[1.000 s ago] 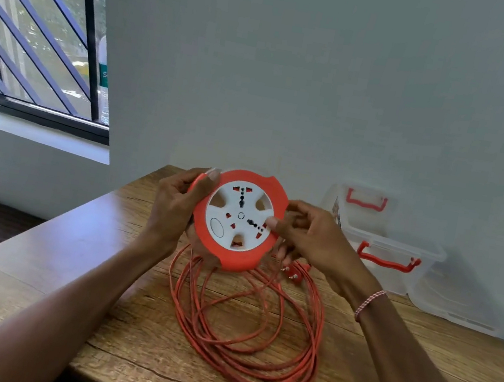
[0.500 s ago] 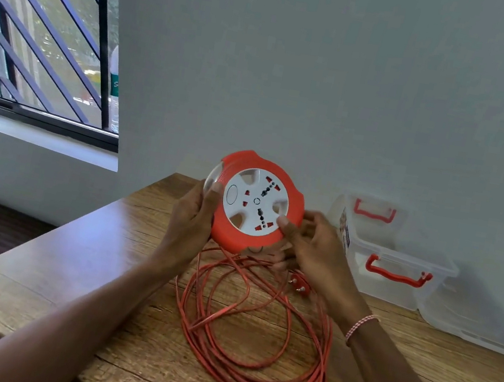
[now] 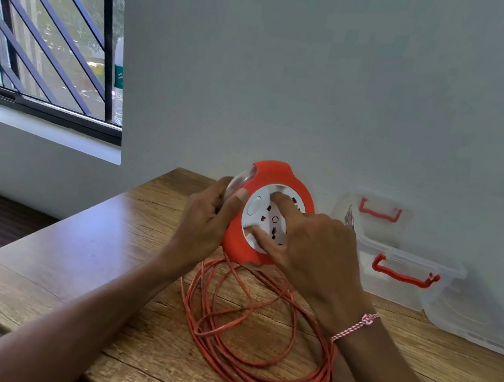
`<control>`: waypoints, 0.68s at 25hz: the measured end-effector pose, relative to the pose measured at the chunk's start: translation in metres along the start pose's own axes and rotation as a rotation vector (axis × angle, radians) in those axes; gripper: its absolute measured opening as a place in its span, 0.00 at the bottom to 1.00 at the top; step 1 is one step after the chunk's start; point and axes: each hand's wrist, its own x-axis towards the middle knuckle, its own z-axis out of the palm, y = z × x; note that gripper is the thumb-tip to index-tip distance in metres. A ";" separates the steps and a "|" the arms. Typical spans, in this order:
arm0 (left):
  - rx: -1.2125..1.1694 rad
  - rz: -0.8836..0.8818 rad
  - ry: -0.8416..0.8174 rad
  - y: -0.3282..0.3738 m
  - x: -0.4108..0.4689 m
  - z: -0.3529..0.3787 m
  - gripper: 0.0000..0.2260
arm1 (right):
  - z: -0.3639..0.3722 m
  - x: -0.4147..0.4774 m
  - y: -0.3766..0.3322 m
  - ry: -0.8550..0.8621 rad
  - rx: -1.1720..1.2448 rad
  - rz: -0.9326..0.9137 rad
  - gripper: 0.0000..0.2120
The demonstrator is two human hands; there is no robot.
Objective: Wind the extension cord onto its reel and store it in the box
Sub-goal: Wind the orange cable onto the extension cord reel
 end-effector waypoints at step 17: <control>-0.143 -0.136 -0.052 -0.005 0.001 -0.006 0.19 | 0.001 -0.007 0.015 -0.135 -0.079 -0.273 0.32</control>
